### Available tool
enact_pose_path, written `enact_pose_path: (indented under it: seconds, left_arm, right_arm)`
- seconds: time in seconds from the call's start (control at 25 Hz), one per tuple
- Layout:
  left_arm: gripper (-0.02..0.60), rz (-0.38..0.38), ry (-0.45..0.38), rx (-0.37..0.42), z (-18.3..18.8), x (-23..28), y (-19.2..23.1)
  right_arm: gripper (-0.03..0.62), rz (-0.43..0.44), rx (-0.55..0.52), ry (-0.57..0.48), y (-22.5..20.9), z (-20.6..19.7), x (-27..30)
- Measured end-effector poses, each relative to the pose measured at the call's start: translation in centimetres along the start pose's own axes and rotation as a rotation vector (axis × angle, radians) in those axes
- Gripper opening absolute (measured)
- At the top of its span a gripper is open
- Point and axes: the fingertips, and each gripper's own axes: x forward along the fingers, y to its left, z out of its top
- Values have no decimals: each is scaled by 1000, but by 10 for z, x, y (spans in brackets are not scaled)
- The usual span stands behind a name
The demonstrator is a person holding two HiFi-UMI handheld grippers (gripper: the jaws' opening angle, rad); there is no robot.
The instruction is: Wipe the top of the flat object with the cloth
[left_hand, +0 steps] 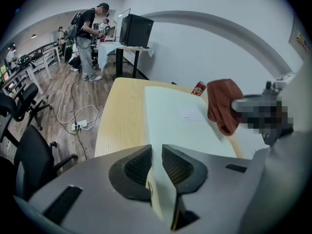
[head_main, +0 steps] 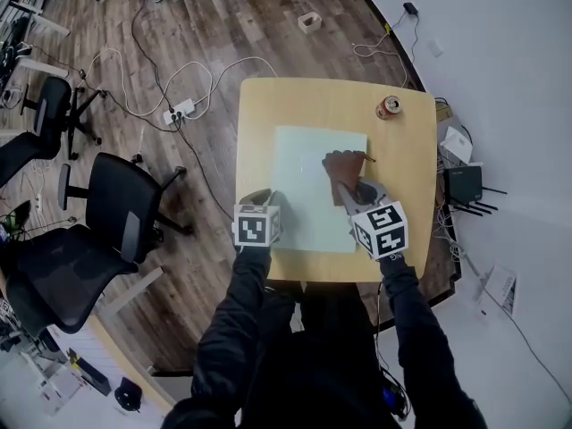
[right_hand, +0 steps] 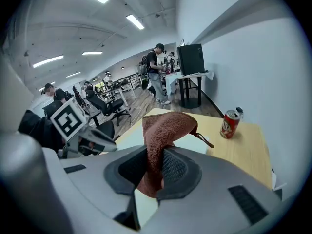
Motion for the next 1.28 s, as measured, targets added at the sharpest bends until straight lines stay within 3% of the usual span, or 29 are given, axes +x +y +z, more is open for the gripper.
enact_pose_path:
  seconds: [0.32, 0.64, 1.28]
  left_arm:
    - [89, -17, 14, -3, 2, 0, -3]
    - [89, -29, 14, -11, 2, 0, -1]
    - [89, -20, 16, -19, -1, 1, 1]
  right_arm:
    - [74, -28, -10, 13, -28, 44, 67]
    - [75, 15, 14, 85, -11, 11, 86]
    - [75, 126, -22, 149, 57, -54, 45]
